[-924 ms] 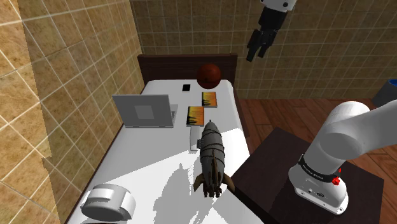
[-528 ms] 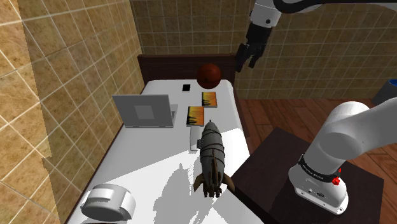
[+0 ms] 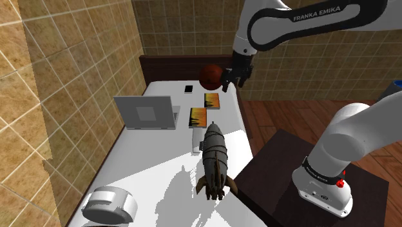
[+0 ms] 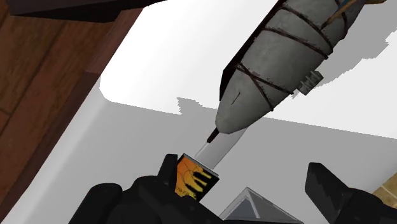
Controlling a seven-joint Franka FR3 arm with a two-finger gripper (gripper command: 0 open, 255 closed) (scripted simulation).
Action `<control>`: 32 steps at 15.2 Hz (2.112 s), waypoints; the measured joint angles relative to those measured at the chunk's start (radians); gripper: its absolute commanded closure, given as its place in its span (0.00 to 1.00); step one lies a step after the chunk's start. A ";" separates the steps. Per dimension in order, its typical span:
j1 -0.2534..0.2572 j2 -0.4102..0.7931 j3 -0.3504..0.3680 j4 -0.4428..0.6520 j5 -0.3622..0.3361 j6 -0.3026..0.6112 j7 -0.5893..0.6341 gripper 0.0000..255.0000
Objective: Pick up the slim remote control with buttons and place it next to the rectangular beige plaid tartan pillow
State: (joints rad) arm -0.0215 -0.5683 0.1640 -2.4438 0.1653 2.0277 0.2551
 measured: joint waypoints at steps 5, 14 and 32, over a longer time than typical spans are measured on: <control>-0.020 0.157 0.073 -0.013 -0.004 0.157 0.128 0.00; -0.067 0.492 0.161 0.042 -0.110 0.398 0.393 0.00; 0.104 1.251 -0.021 0.528 -0.350 0.777 0.876 0.00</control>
State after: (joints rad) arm 0.0824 0.6832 0.1432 -1.9154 -0.1845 2.8051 1.1307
